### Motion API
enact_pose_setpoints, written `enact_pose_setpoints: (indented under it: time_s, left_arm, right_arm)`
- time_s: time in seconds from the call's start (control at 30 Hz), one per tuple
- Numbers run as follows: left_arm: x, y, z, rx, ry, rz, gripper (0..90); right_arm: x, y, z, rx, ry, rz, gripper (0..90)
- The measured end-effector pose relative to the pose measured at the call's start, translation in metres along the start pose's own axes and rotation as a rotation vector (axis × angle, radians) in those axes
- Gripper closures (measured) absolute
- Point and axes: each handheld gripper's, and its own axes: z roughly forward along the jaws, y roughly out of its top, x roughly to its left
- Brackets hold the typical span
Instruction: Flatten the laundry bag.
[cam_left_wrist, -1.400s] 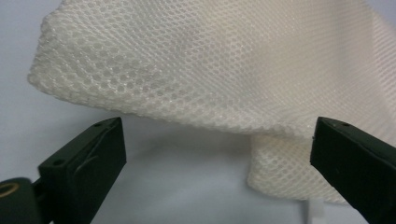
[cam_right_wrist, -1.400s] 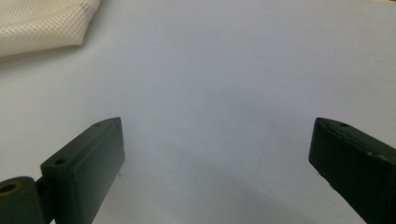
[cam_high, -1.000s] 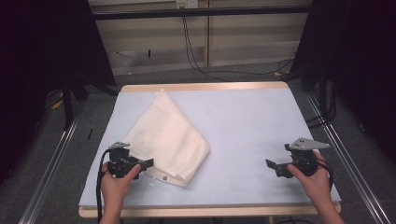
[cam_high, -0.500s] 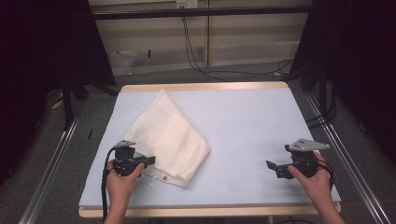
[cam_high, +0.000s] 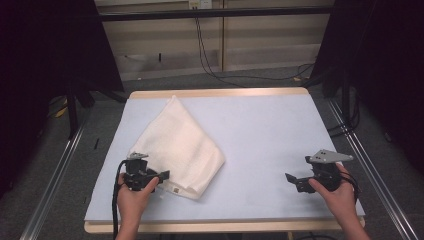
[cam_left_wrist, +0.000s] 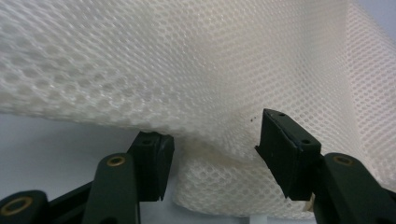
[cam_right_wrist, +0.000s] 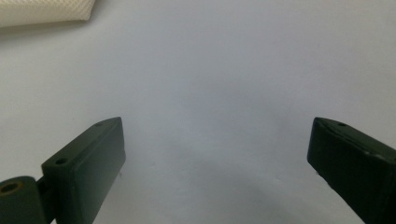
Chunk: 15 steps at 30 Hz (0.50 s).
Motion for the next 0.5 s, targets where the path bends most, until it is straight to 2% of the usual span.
enact_pose_setpoints:
  time_s: [0.1,0.17,0.2,0.23,0.27,0.3,0.33,0.43,0.5]
  left_arm:
    - [-0.0029,-0.0017,0.0042,0.016,0.016,0.010,49.7]
    - [-0.0031,-0.0016,0.0042,0.019,0.025,0.020,59.9]
    - [-0.0030,-0.0020,0.0043,0.018,0.027,0.021,59.9]
    - [-0.0031,-0.0014,0.0042,0.026,0.018,0.028,67.9]
    - [-0.0046,-0.0013,0.0046,0.024,0.009,0.018,71.4]
    - [-0.0063,-0.0013,0.0045,0.029,0.009,0.026,71.4]
    - [-0.0080,-0.0009,0.0043,0.036,0.012,0.032,75.5]
    - [-0.0094,0.0016,0.0016,0.034,-0.006,-0.001,80.4]
    - [-0.0085,0.0033,-0.0019,0.027,-0.012,-0.002,81.0]
  right_arm:
    - [0.0002,0.0000,0.0011,0.009,0.004,-0.002,3.5]
    - [0.0005,0.0002,0.0025,0.009,0.003,-0.011,3.6]
    - [0.0005,0.0002,0.0025,0.009,0.003,-0.011,3.6]
    - [0.0012,0.0010,0.0034,0.019,0.011,-0.011,3.6]
    - [0.0010,0.0012,0.0042,0.016,0.011,-0.018,3.7]
    - [0.0010,0.0012,0.0042,0.016,0.011,-0.018,3.7]
    - [0.0010,0.0014,0.0048,0.018,0.017,-0.021,3.7]
    - [0.0016,0.0025,0.0068,0.016,0.017,-0.026,3.7]
    - [0.0024,0.0030,0.0068,0.022,0.012,-0.024,3.7]
